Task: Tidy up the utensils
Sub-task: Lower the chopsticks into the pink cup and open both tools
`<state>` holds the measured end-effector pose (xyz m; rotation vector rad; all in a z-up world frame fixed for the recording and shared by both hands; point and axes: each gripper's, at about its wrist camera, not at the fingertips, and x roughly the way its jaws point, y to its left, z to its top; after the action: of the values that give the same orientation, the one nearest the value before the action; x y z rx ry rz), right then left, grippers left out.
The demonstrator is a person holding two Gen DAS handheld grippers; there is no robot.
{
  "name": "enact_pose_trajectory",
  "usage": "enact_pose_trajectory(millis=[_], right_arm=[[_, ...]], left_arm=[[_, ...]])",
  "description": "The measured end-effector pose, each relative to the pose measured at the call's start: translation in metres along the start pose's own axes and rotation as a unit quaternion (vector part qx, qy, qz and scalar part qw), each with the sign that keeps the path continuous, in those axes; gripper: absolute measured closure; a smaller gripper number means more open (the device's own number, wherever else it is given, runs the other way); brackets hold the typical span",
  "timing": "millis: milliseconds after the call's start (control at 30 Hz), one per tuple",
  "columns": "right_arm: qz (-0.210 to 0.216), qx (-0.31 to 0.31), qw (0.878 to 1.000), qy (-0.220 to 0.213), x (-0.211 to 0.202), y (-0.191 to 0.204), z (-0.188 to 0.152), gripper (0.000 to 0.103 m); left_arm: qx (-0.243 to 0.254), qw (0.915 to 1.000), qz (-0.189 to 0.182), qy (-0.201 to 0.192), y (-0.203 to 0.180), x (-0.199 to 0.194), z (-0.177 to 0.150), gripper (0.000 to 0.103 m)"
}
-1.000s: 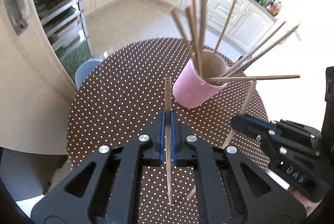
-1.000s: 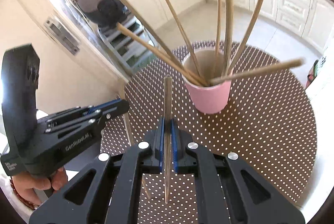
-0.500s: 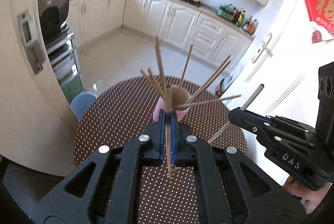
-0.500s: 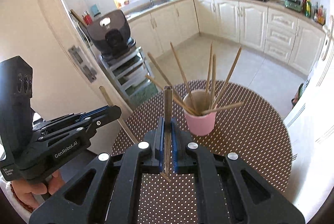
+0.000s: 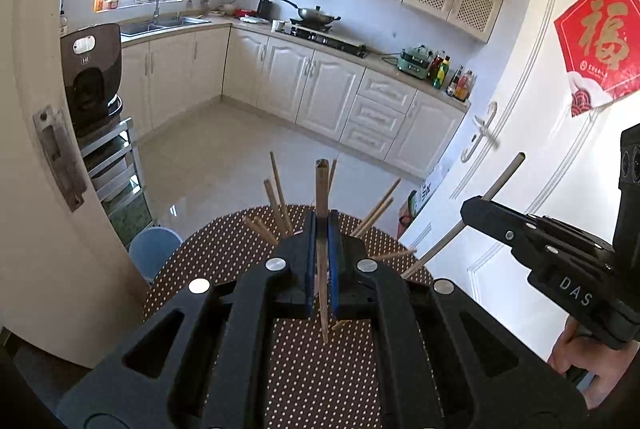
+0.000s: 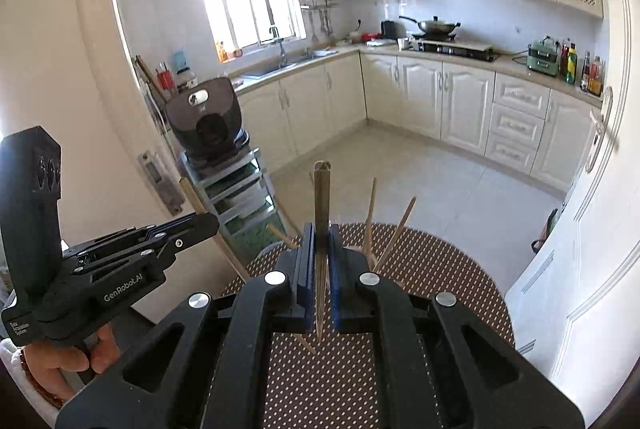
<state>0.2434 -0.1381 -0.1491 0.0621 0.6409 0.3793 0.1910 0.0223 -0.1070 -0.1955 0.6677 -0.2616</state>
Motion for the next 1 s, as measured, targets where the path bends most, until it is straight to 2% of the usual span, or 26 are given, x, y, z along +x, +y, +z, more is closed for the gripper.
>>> enact_pose_trajectory(millis=[433,700,1000], right_arm=[[0.003,-0.02,0.999,-0.028,0.026,-0.025,0.035,0.098],[0.006,-0.033,0.999,-0.012,0.057,-0.041,0.043,0.098],[0.007,-0.048,0.999,0.02,0.088,-0.048,0.035,0.098]], left_arm=[[-0.028,0.999,0.022,-0.028,0.003,0.033,0.037,0.097],[-0.031,0.9985,0.037,-0.027,0.003,0.071,0.045,0.097],[-0.023,0.9988,0.041,-0.014,0.002,0.098,0.035,0.097]])
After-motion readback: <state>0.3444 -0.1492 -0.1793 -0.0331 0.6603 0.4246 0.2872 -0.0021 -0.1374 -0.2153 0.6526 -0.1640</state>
